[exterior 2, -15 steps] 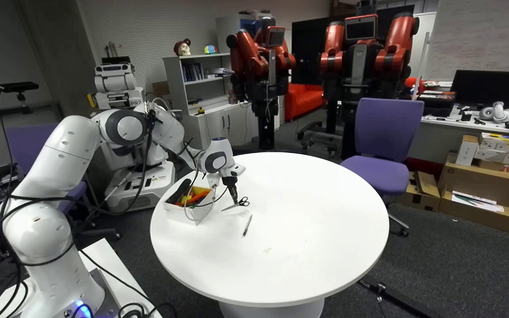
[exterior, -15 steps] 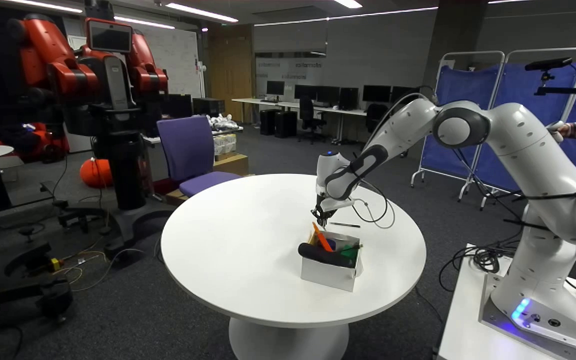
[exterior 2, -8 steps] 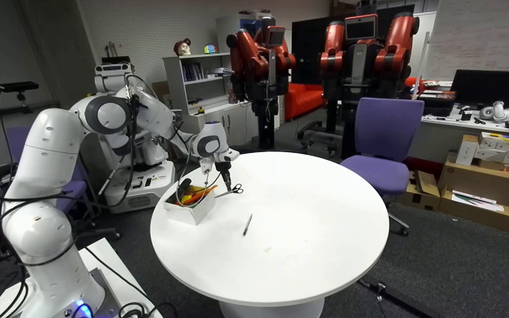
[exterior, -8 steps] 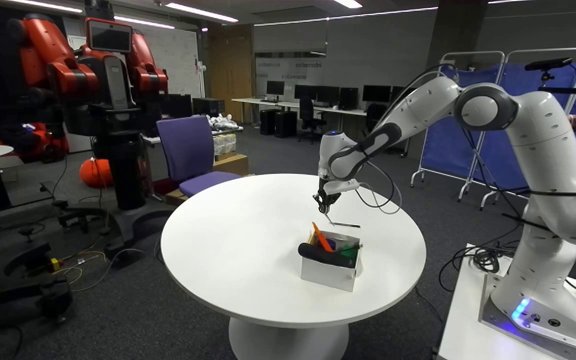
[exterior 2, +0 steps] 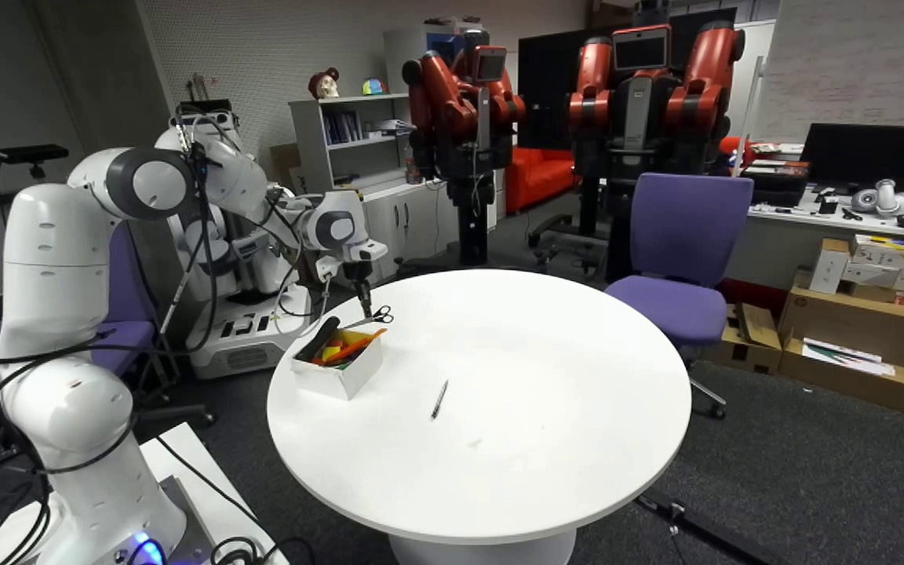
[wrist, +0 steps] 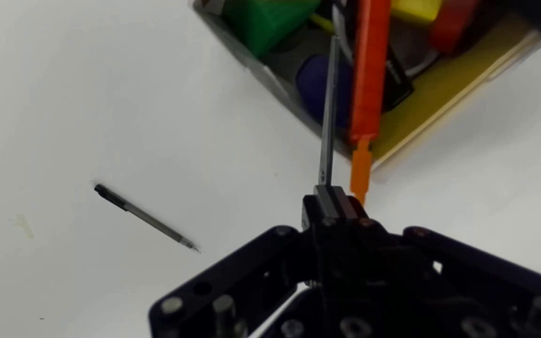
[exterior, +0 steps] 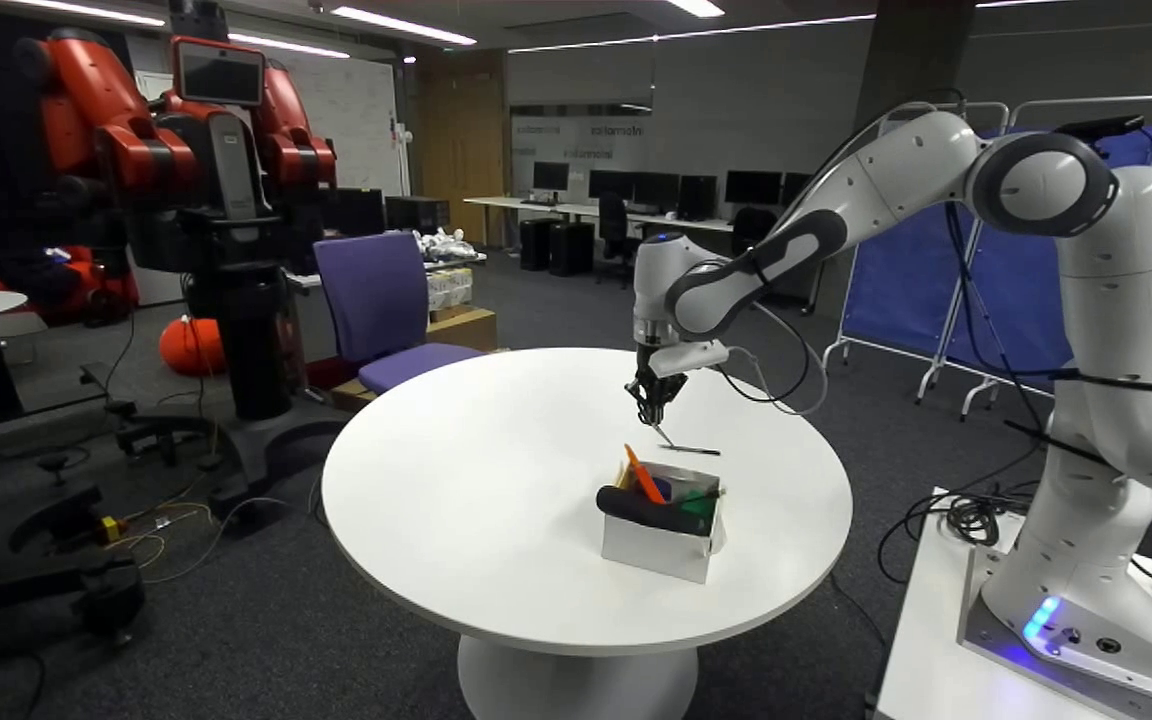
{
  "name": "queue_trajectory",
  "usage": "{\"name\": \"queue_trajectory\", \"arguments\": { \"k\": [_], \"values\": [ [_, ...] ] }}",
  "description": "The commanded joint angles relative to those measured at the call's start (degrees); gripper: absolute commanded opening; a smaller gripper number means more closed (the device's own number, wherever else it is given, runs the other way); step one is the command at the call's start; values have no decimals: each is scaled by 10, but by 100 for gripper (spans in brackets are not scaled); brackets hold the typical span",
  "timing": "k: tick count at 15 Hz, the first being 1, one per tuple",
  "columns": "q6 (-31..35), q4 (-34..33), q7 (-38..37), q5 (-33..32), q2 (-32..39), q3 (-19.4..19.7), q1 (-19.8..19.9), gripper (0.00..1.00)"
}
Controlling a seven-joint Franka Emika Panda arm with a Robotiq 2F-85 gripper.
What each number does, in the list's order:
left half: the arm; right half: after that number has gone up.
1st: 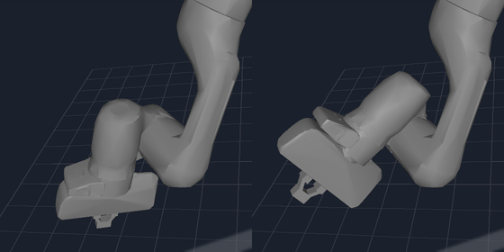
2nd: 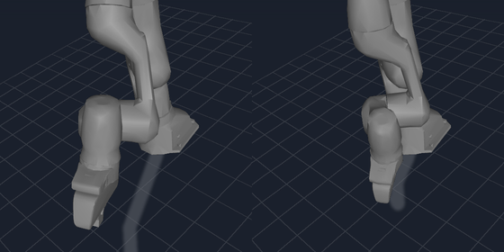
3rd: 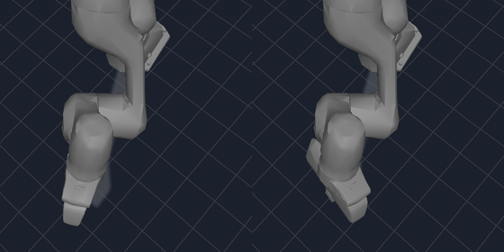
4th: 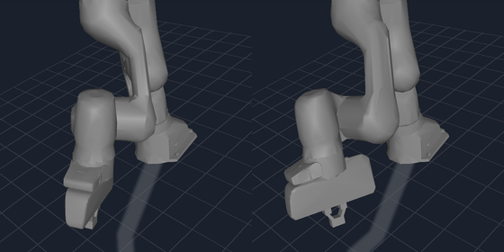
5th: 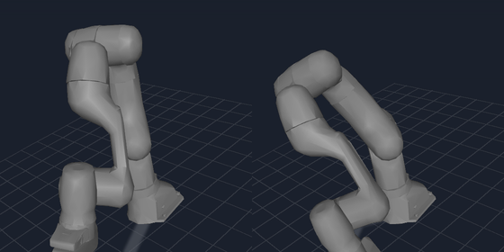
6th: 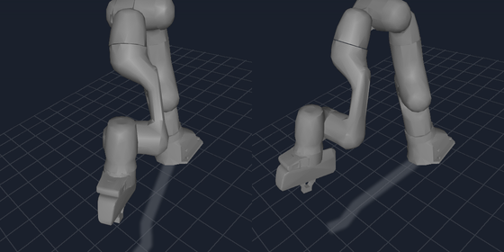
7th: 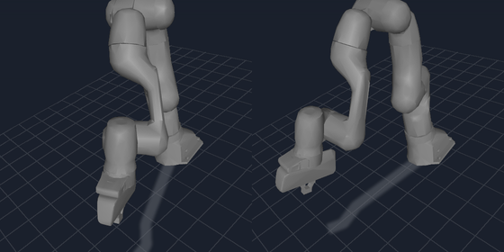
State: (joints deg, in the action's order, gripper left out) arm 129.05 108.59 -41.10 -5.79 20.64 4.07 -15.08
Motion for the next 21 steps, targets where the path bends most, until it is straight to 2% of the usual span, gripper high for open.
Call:
{"name": "queue_trajectory", "arguments": {
  "k": [1, 5, 8, 9, 11, 16, 20, 21],
  "values": [
    [-19, 18, -77, -43, -25, -24, -28, 0],
    [-26, 10, -124, -74, 4, -48, -45, 0],
    [-29, 11, -129, -81, 16, -54, -49, 0],
    [-31, 12, -125, -80, 18, -55, -49, 26],
    [-34, 16, -122, -77, 17, -56, -47, 32],
    [-24, 46, -118, -77, -13, -54, -40, 71],
    [-9, 82, -110, -82, -41, -42, -18, 100],
    [-4, 91, -109, -83, -45, -36, -8, 100]
  ]
}}
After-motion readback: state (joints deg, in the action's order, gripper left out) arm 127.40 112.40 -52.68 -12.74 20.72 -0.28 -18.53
